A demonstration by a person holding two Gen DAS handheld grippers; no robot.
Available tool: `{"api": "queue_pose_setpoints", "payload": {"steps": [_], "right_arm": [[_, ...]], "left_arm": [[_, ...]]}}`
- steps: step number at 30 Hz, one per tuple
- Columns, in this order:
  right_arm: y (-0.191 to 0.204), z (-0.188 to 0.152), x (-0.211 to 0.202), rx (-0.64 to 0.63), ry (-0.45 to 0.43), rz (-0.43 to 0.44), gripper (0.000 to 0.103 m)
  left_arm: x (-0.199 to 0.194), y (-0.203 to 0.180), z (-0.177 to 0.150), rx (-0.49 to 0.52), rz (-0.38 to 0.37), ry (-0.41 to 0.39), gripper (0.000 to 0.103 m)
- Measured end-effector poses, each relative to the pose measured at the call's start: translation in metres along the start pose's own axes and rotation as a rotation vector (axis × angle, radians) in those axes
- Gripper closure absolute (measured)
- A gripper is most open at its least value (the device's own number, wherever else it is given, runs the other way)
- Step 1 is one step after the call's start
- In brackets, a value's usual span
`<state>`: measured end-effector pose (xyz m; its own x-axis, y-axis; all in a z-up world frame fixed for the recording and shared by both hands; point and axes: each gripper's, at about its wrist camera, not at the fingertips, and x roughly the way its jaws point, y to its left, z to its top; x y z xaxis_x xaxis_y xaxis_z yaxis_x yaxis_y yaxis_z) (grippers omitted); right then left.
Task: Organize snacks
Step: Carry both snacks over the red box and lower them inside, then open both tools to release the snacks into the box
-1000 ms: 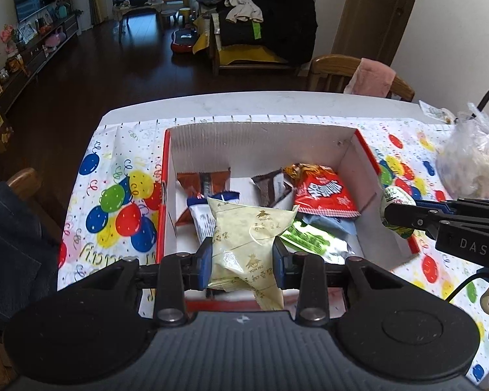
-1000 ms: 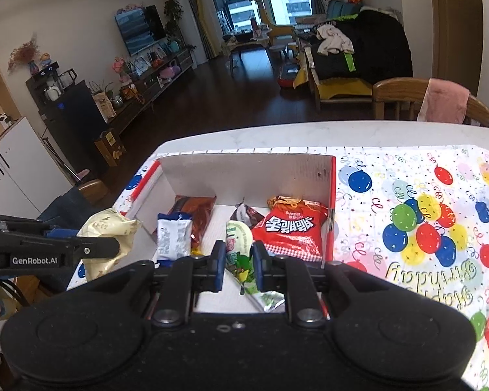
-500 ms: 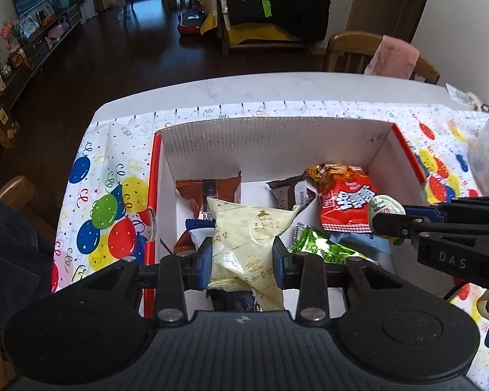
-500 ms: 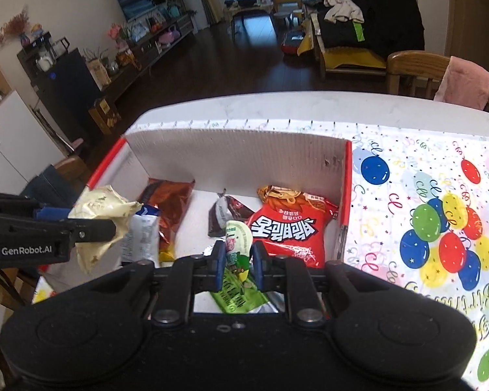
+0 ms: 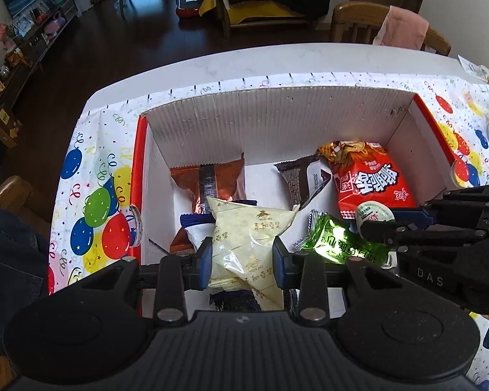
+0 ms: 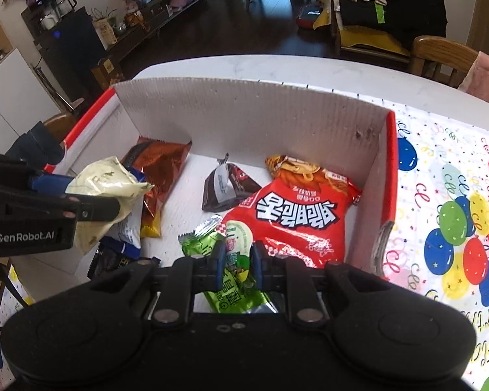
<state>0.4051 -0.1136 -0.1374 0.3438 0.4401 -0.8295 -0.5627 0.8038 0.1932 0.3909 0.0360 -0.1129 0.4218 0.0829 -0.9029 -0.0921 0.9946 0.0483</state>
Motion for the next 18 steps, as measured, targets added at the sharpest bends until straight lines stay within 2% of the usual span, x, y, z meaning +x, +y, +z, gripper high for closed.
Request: {"api": "queue_pose_setpoints", "payload": {"steps": [11, 18], "right_arm": [[0.002, -0.001, -0.002, -0.011, 0.003, -0.02, 0.08], [0.008, -0.004, -0.008, -0.01, 0.001, -0.024, 0.074]], "left_arm": [[0.005, -0.003, -0.006, 0.019, 0.005, 0.027, 0.067], [0.001, -0.001, -0.013, 0.005, -0.019, 0.031, 0.066]]}}
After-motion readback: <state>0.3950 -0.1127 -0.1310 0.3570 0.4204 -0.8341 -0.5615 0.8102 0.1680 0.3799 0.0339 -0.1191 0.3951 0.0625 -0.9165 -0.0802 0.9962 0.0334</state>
